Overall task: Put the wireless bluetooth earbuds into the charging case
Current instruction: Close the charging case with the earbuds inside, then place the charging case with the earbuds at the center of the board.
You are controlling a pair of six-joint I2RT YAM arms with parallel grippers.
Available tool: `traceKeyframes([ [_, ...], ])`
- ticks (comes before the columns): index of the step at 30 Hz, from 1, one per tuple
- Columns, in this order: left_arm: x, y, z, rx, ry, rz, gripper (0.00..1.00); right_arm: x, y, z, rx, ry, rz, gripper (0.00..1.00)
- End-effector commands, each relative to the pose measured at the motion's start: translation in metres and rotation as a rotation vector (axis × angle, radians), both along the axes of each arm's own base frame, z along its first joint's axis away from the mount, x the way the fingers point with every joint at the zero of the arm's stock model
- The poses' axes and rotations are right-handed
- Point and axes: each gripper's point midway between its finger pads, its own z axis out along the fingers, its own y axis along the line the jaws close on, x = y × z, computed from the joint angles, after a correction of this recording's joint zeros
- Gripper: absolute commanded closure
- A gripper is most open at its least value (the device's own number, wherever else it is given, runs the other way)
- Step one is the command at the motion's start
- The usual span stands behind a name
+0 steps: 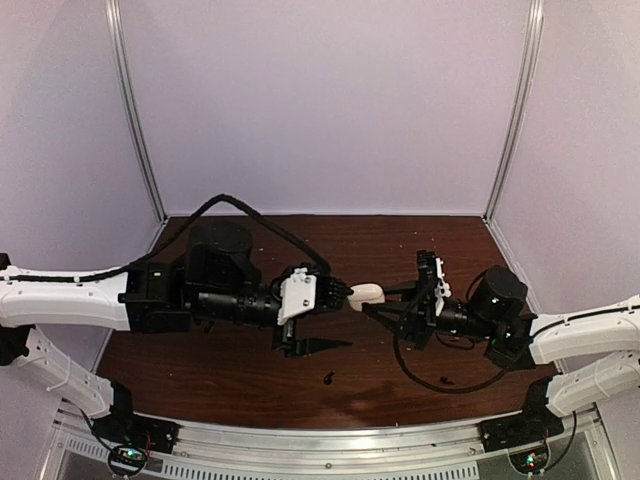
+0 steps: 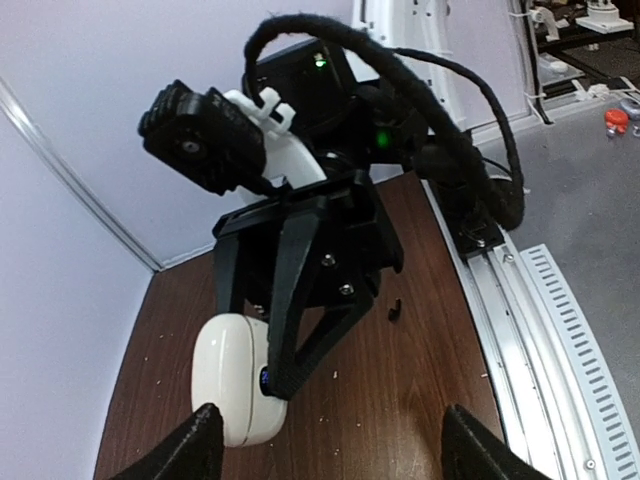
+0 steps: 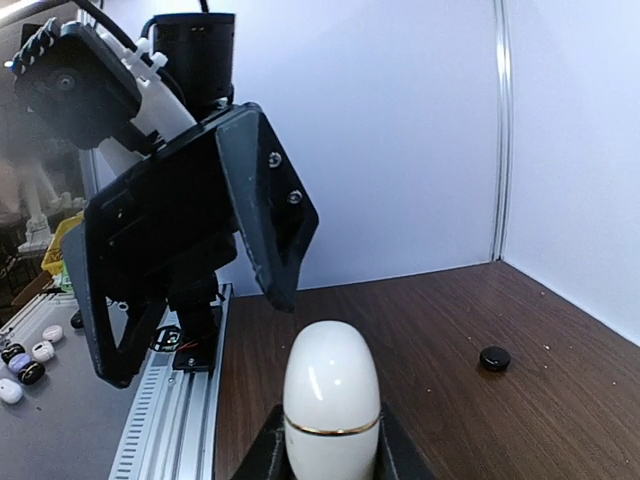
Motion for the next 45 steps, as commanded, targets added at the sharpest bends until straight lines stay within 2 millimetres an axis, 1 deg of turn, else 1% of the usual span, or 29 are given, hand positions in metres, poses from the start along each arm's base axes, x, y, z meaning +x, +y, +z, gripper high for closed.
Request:
traceKeyframes([
  [1, 0.047, 0.016, 0.044, -0.190, -0.003, 0.259, 0.21, 0.037, -0.009, 0.004, 0.039, 0.125, -0.119, 1.00],
  [4, 0.082, 0.031, 0.052, -0.255, 0.059, 0.405, 0.17, 0.069, -0.015, -0.007, 0.012, 0.230, -0.189, 0.99],
  [7, 0.112, 0.044, 0.055, -0.310, 0.141, 0.501, 0.13, 0.099, -0.021, -0.021, -0.030, 0.302, -0.260, 0.98],
  [11, 0.151, 0.069, 0.050, -0.386, 0.269, 0.629, 0.04, 0.144, -0.032, -0.045, -0.064, 0.431, -0.343, 0.97],
  [13, 0.166, 0.082, 0.049, -0.420, 0.310, 0.677, 0.02, 0.162, -0.034, -0.054, -0.058, 0.486, -0.365, 0.96],
  [16, 0.176, 0.091, 0.046, -0.453, 0.335, 0.714, 0.02, 0.192, -0.036, -0.070, -0.069, 0.555, -0.415, 0.96],
  [17, 0.179, 0.093, 0.044, -0.458, 0.341, 0.727, 0.02, 0.205, -0.033, -0.072, -0.077, 0.569, -0.421, 0.96],
  [20, 0.189, 0.100, 0.034, -0.435, 0.349, 0.785, 0.02, 0.234, -0.032, -0.095, -0.112, 0.631, -0.456, 0.96],
  [21, 0.192, 0.103, 0.030, -0.422, 0.352, 0.812, 0.02, 0.244, -0.033, -0.107, -0.126, 0.656, -0.471, 0.95],
  [25, 0.211, 0.119, 0.014, -0.387, 0.377, 0.929, 0.02, 0.275, -0.035, -0.137, -0.159, 0.721, -0.511, 0.94],
  [29, 0.218, 0.133, 0.011, -0.409, 0.403, 0.968, 0.02, 0.294, -0.028, -0.165, -0.189, 0.774, -0.501, 0.91],
  [33, 0.221, 0.139, 0.008, -0.424, 0.413, 0.983, 0.02, 0.306, -0.021, -0.185, -0.211, 0.799, -0.500, 0.88],
  [36, 0.223, 0.139, 0.001, -0.411, 0.422, 0.993, 0.02, 0.317, -0.019, -0.196, -0.227, 0.809, -0.510, 0.86],
  [38, 0.225, 0.140, -0.004, -0.396, 0.427, 1.009, 0.02, 0.320, -0.018, -0.205, -0.241, 0.825, -0.515, 0.84],
  [41, 0.229, 0.143, -0.013, -0.371, 0.445, 1.039, 0.02, 0.324, -0.017, -0.214, -0.253, 0.837, -0.522, 0.80],
  [43, 0.235, 0.150, -0.019, -0.366, 0.468, 1.065, 0.02, 0.325, -0.019, -0.219, -0.257, 0.844, -0.533, 0.77],
  [45, 0.241, 0.160, -0.024, -0.379, 0.495, 1.097, 0.02, 0.327, -0.021, -0.223, -0.260, 0.853, -0.544, 0.75],
])
